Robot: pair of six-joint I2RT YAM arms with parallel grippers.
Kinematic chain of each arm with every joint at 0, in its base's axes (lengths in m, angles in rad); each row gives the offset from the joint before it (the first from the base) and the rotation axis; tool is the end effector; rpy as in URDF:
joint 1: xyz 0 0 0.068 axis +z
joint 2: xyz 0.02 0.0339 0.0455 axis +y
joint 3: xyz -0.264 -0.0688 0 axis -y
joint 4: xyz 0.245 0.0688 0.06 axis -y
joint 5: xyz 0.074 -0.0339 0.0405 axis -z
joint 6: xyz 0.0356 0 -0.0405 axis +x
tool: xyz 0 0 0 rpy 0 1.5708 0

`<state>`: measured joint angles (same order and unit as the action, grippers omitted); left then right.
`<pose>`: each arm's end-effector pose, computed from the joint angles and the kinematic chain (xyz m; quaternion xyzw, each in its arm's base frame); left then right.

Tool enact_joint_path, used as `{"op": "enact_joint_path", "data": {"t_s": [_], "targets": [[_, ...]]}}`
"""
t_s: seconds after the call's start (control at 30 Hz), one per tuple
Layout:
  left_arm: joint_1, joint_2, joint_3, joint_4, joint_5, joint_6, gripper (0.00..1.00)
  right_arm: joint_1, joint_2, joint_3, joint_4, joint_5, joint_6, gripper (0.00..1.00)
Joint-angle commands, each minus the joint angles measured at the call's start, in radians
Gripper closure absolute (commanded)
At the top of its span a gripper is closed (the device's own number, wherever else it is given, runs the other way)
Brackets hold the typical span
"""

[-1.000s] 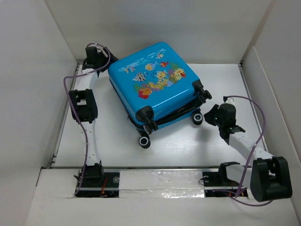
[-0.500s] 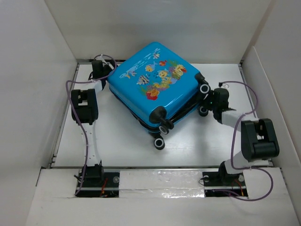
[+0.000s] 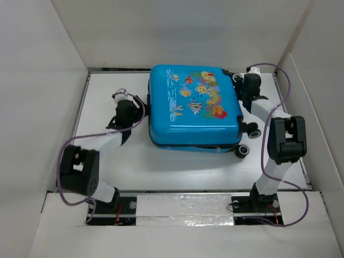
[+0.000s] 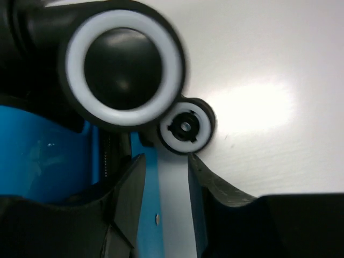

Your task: Pack the luggage

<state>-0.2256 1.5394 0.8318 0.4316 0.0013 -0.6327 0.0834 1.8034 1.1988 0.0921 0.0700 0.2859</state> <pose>0.3337 -0.0766 0.2338 -0.1609 0.7813 -0.2514 0.5482 0.4107 0.0318 0.2268 0.1048 0.8565 0.0629 0.5015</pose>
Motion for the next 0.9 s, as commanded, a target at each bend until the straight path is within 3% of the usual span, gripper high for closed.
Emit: {"op": "enact_joint_path", "data": {"t_s": [0.0,0.13,0.27,0.4,0.63,0.73,0.77,0.8,0.87], "targets": [[-0.270,-0.171,-0.135,0.066,0.061,-0.056,0.31,0.165,0.049,0.211,-0.032,-0.352,-0.002,0.52],[-0.330,-0.388,-0.236,0.001,-0.082,-0.076,0.31,0.158,0.073,0.352,-0.149,-0.375,-0.045,0.44],[-0.339,-0.553,-0.316,-0.062,-0.174,-0.094,0.30,0.093,0.033,0.364,-0.176,-0.374,-0.036,0.27],[-0.348,-0.660,-0.323,-0.155,-0.407,-0.091,0.30,0.000,-0.054,0.294,-0.141,-0.349,0.010,0.17],[-0.328,-0.711,-0.235,-0.084,-0.553,-0.096,0.24,-0.163,-0.363,0.046,-0.051,-0.290,0.126,0.12],[-0.259,-0.668,-0.202,-0.011,-0.537,-0.120,0.21,-0.220,-0.576,-0.216,0.070,-0.225,0.200,0.25],[-0.192,-0.639,-0.183,0.002,-0.515,-0.136,0.21,-0.235,-0.626,-0.331,0.081,-0.193,0.213,0.55],[-0.154,-0.600,-0.134,0.025,-0.445,-0.143,0.21,-0.246,-0.721,-0.378,0.072,-0.168,0.219,0.73],[-0.022,-0.455,-0.062,0.018,-0.318,-0.189,0.21,-0.260,-0.804,-0.453,0.011,-0.098,0.234,1.00]]}}
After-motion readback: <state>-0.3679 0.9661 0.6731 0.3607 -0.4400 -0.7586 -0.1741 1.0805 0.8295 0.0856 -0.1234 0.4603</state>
